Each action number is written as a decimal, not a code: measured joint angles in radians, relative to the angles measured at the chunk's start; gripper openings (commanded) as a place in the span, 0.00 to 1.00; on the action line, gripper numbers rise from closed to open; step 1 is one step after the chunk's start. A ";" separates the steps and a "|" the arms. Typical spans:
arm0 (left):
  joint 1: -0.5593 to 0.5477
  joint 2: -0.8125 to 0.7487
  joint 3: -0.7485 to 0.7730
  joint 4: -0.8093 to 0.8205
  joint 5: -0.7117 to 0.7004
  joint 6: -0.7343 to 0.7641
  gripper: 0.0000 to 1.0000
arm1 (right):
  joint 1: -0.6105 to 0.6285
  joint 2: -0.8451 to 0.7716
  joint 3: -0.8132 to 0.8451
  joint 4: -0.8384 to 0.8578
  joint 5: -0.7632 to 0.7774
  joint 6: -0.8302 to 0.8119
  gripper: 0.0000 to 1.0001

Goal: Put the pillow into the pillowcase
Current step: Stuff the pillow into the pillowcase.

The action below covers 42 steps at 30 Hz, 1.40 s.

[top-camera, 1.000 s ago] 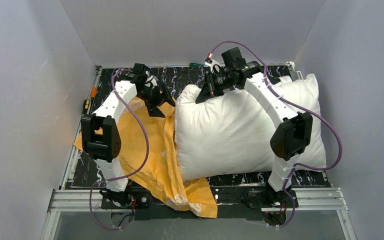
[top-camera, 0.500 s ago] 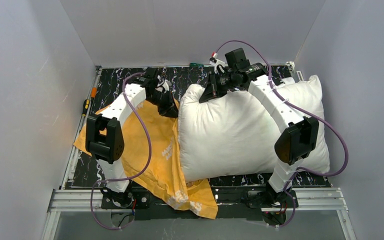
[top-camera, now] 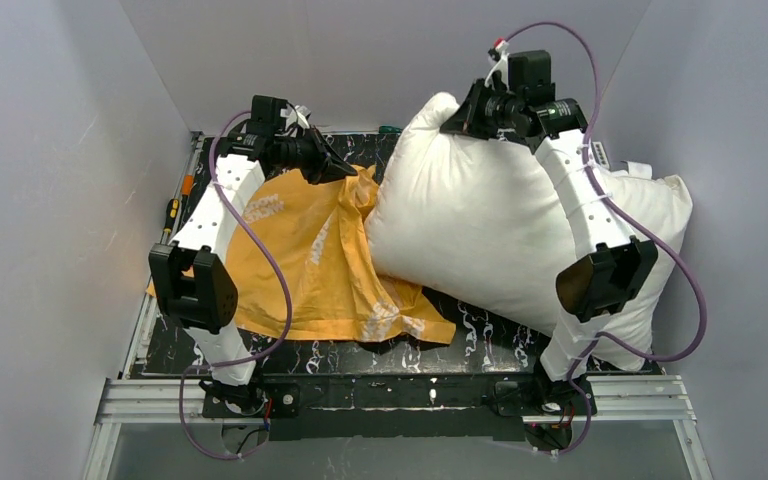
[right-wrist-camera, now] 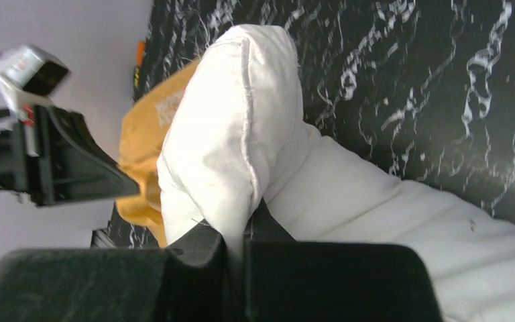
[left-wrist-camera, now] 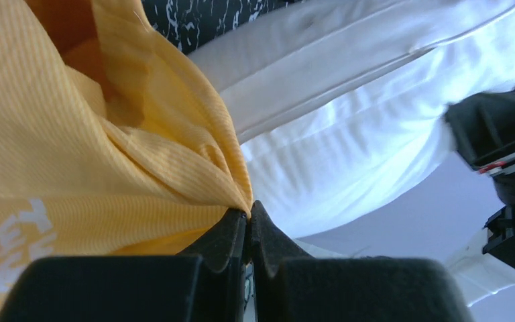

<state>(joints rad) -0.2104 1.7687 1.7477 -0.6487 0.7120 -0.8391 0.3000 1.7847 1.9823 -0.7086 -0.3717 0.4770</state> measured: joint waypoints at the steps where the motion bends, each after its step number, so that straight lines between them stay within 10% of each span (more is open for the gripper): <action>1: -0.001 -0.015 -0.030 0.024 0.004 -0.022 0.00 | -0.005 0.015 0.042 0.000 0.005 0.010 0.01; 13: -0.002 -0.089 -0.187 0.185 -0.002 -0.173 0.00 | 0.051 0.130 0.140 0.068 -0.255 0.111 0.01; 42: 0.024 0.076 0.178 0.116 0.089 -0.203 0.00 | 0.280 0.291 0.277 -0.391 -0.486 -0.223 0.01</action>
<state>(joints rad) -0.1864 1.8442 1.9259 -0.5327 0.8013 -1.0420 0.5804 2.0758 2.2593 -1.0996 -0.8574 0.2543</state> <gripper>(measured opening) 0.010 0.090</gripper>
